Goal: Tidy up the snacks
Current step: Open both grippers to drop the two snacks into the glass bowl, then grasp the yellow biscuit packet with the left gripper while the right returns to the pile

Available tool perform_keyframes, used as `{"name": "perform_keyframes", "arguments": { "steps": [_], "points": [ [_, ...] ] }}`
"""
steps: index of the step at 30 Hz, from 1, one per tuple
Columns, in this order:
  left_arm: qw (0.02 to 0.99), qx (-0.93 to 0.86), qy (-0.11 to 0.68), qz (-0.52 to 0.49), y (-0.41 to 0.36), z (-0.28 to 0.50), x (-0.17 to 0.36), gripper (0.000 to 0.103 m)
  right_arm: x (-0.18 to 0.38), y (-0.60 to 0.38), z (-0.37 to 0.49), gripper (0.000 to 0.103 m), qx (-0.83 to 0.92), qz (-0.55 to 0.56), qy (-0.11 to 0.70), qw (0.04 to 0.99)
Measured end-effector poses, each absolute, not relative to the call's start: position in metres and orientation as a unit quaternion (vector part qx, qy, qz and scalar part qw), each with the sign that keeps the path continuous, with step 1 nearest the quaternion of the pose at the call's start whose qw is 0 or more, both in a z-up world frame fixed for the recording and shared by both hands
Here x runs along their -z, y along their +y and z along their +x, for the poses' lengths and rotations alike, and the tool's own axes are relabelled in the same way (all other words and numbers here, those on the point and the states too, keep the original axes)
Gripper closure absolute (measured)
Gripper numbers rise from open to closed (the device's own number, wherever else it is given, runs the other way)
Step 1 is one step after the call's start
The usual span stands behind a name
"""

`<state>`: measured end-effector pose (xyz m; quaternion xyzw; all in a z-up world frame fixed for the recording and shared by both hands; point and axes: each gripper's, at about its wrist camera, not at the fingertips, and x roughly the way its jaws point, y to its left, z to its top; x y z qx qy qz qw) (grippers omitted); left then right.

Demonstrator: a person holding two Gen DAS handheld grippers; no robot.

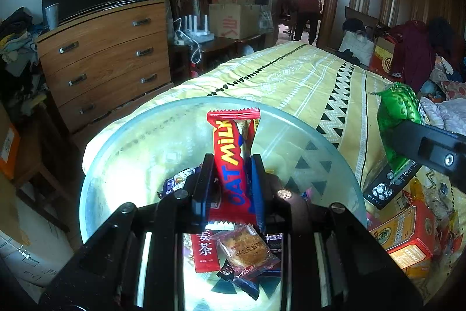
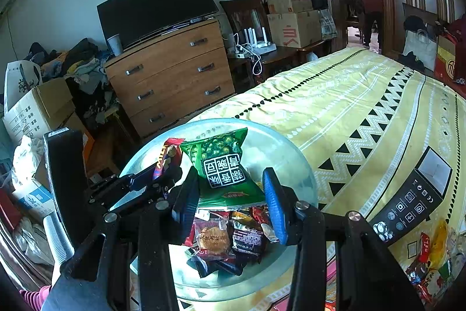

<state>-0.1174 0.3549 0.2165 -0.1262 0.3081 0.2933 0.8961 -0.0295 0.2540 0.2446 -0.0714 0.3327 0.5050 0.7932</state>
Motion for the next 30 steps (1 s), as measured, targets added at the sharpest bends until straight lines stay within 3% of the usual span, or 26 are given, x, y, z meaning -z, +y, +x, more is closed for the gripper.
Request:
{"name": "perform_keyframes", "arguments": {
  "steps": [17,20,22,28,30],
  "points": [
    [0.884,-0.304,0.330,-0.126,0.361,-0.112,-0.206,0.075,-0.232,0.256,-0.022,0.055,-0.513,-0.061,0.354,0.780],
    [0.881,-0.311,0.333,-0.126,0.362,-0.112,-0.203,0.060,-0.230,0.258,-0.021,0.053,-0.514,-0.058,0.360,0.777],
    [0.880,-0.320,0.328,-0.123,0.362,-0.113,-0.203,0.041,-0.229,0.258,-0.021,0.053,-0.513,-0.058,0.363,0.776],
    [0.881,-0.335,0.316,-0.110,0.359,-0.115,-0.206,0.021,-0.230,0.257,-0.022,0.053,-0.511,-0.056,0.362,0.778],
    [0.881,-0.340,0.313,-0.106,0.359,-0.115,-0.207,0.017,-0.234,0.253,-0.025,0.046,-0.510,-0.055,0.357,0.780]
  ]
}}
